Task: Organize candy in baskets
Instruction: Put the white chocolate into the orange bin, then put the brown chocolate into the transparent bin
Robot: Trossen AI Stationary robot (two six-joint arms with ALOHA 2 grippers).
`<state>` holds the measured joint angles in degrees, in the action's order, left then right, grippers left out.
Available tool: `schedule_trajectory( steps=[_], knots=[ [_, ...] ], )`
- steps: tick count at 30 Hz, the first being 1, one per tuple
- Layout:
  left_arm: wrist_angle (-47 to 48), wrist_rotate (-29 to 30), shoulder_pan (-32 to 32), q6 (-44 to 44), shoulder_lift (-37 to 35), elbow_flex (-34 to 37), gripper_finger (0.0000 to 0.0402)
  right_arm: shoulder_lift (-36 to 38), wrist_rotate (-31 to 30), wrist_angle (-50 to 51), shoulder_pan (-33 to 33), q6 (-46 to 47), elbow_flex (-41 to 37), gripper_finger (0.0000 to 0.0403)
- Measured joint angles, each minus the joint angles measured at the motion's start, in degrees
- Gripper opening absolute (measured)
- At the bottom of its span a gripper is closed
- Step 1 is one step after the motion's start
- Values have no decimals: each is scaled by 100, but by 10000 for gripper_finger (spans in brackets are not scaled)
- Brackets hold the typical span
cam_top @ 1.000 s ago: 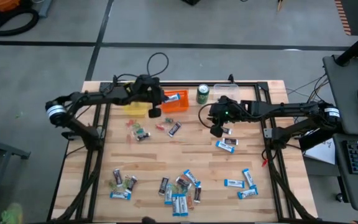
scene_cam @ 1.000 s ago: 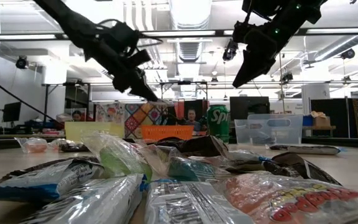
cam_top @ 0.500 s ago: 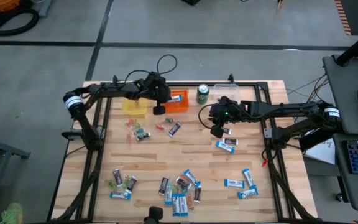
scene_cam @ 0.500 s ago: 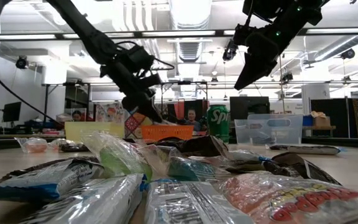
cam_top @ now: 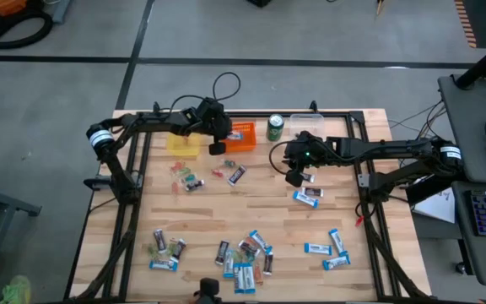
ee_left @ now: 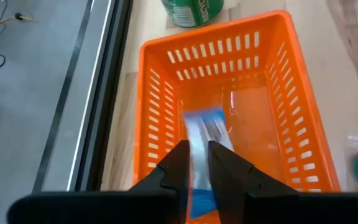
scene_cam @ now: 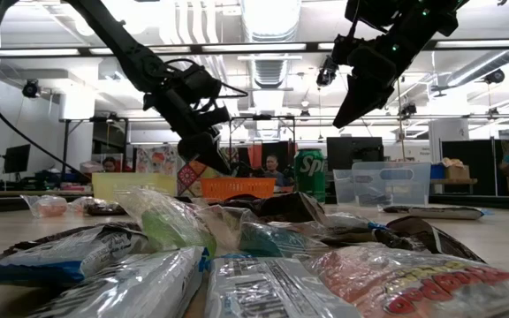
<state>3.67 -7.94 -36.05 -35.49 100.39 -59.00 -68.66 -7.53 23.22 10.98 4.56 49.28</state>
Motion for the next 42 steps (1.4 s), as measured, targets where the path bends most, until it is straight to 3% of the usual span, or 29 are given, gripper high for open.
schedule_trajectory(
  steps=[11,20,32,42],
  knots=[
    [239,-2,12,352,-116,-64,82,0,0,0,0,0,-2,63],
    [1786,-10,290,1717,-547,-649,82,0,1,-2,0,257,-2,63],
    [2360,-20,1853,2617,-1692,-193,73,-2,11,-2,-242,406,-2,63],
    [3427,292,2844,4342,-2192,361,73,-2,7,-9,-426,404,-2,63]
  ],
)
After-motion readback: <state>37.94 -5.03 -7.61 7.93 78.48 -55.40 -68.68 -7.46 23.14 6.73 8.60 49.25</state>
